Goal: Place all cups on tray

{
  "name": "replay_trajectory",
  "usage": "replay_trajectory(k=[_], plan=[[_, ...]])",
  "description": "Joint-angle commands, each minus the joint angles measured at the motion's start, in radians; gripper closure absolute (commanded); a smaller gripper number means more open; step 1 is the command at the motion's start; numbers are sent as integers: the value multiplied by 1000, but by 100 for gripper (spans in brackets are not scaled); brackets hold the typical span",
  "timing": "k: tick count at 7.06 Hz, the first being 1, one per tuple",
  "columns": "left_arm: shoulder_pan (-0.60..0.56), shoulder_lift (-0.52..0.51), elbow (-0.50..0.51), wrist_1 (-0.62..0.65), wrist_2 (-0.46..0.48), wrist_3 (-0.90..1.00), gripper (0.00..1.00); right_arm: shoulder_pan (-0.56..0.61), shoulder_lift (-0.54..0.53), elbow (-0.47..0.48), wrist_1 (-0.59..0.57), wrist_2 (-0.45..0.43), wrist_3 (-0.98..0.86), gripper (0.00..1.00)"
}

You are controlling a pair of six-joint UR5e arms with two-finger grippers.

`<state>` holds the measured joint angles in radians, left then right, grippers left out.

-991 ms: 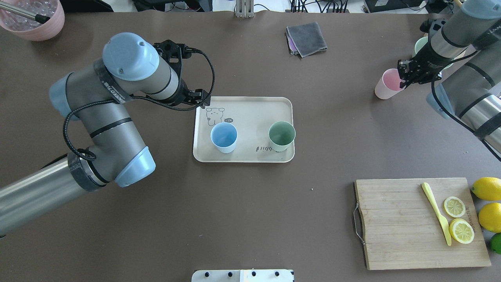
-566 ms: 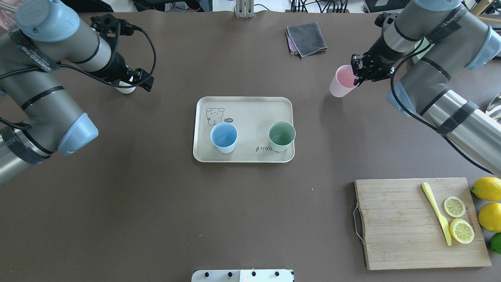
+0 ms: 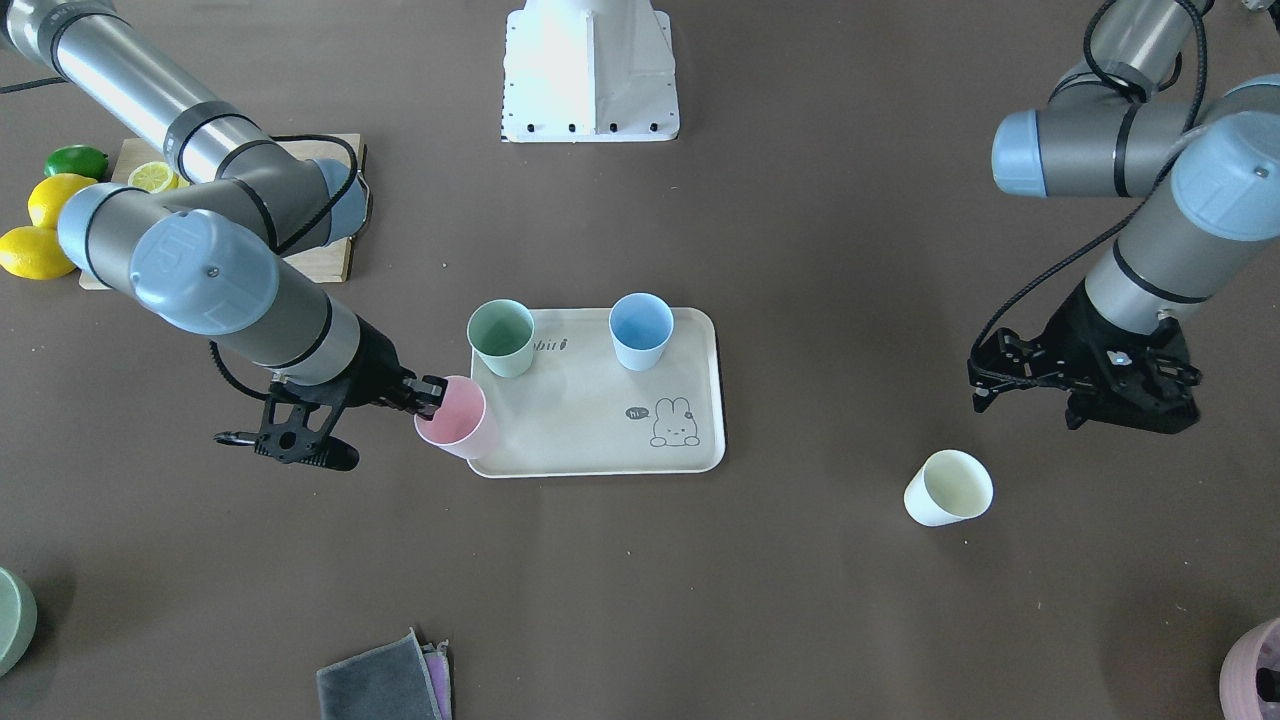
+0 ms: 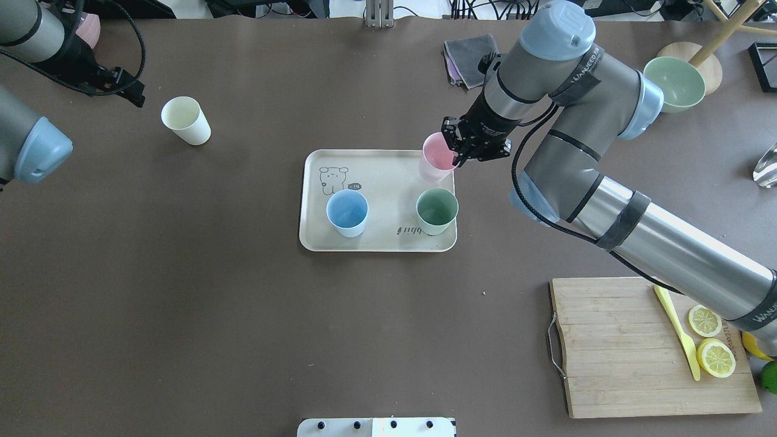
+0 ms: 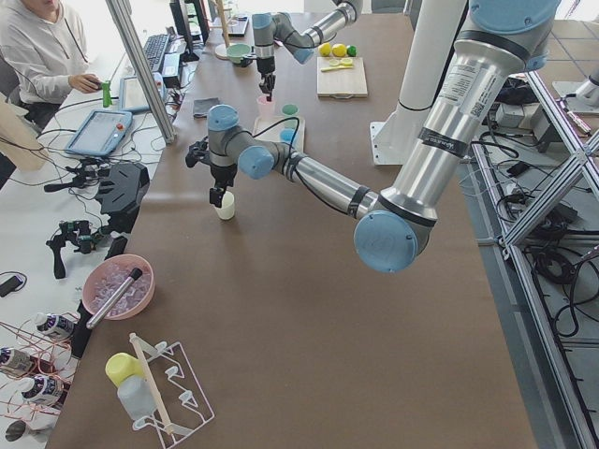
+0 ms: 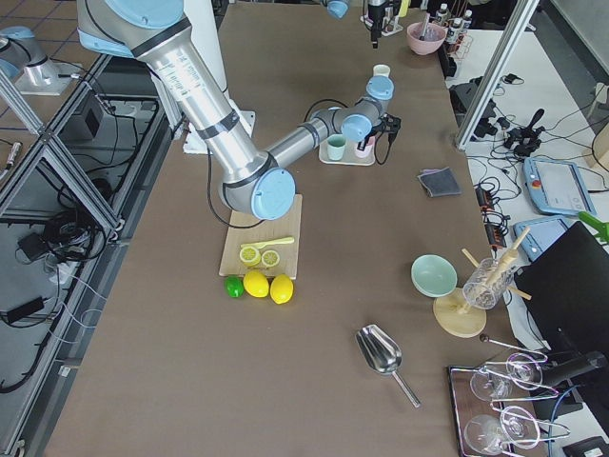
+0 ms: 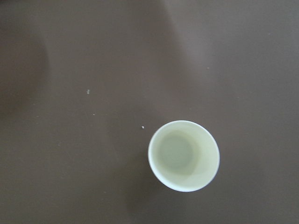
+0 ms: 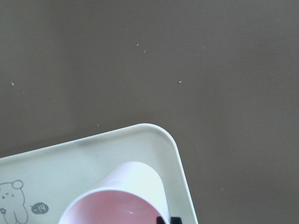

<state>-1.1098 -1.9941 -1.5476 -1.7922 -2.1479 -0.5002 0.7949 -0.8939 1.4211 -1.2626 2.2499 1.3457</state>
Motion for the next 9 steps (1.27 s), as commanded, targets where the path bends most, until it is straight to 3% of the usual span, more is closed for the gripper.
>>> replay_trajectory(k=[1, 2, 6, 7, 8, 9], plan=[[-7, -29, 101, -59, -3, 2, 2, -20, 9, 1, 0, -16, 16, 89], [-5, -55, 175, -117, -1, -1, 2, -28, 16, 1, 0, -45, 38, 1], [91, -75, 259, -244, 11, -118, 4, -4, 21, 47, -3, -40, 32, 0], [100, -74, 268, -263, 13, -126, 34, 3, 17, 52, -3, -43, 35, 0], [100, -75, 270, -263, 17, -124, 84, 3, 13, 52, -1, -43, 38, 0], [102, -83, 265, -262, 17, -127, 100, 3, 13, 55, -1, -43, 39, 0]])
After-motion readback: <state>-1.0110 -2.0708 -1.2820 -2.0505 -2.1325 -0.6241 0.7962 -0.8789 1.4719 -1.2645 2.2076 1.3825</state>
